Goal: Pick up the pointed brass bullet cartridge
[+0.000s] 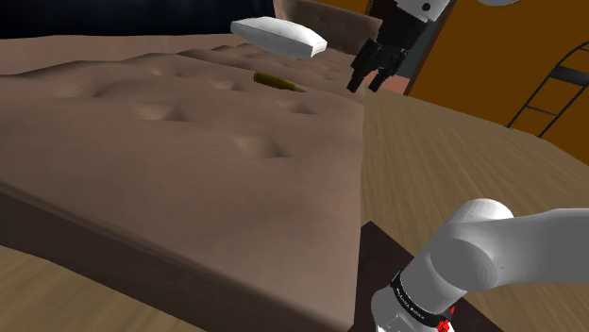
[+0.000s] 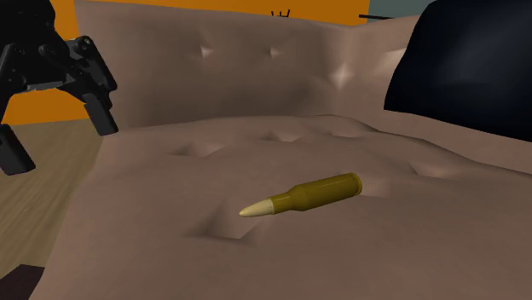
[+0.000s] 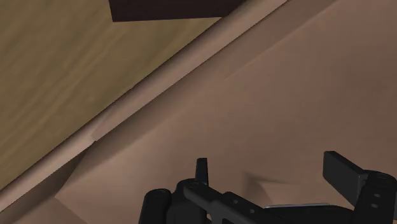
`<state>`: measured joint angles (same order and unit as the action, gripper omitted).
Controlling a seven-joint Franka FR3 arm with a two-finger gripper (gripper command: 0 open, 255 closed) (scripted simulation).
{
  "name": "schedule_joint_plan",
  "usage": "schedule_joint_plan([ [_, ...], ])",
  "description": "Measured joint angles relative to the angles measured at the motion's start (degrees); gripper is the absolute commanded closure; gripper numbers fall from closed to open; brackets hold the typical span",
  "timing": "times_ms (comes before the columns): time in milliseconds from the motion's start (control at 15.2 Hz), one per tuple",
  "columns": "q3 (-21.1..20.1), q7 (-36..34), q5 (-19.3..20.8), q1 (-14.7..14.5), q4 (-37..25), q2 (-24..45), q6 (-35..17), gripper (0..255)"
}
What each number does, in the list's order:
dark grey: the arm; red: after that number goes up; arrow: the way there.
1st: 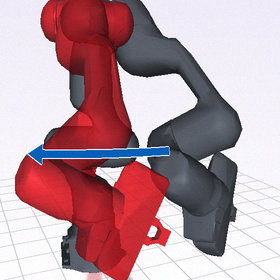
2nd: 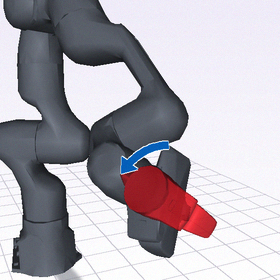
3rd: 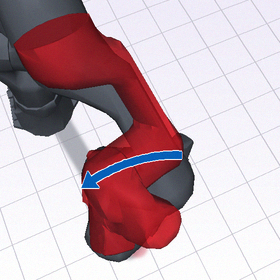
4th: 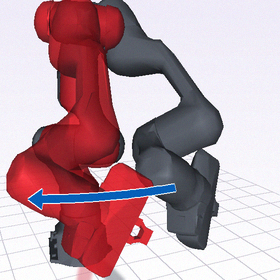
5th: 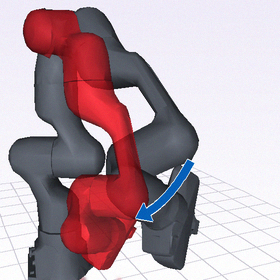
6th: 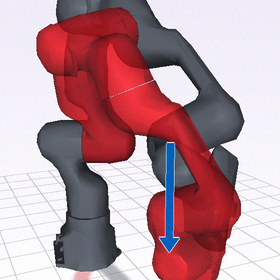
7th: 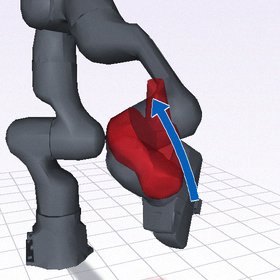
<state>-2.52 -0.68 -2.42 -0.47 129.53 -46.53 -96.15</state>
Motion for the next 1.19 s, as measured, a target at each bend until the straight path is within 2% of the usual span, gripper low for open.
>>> schedule_joint_plan([
  [132,0.2,0.6,0.0,-0.2,-0.8,1.2,-0.2,0],
  [594,2.5,10.0,0.2,-2.9,-11.5,17.4,-2.4,0],
  [1188,3.1,21.8,-0.8,-5.7,-33.3,41.4,0.0,0],
])
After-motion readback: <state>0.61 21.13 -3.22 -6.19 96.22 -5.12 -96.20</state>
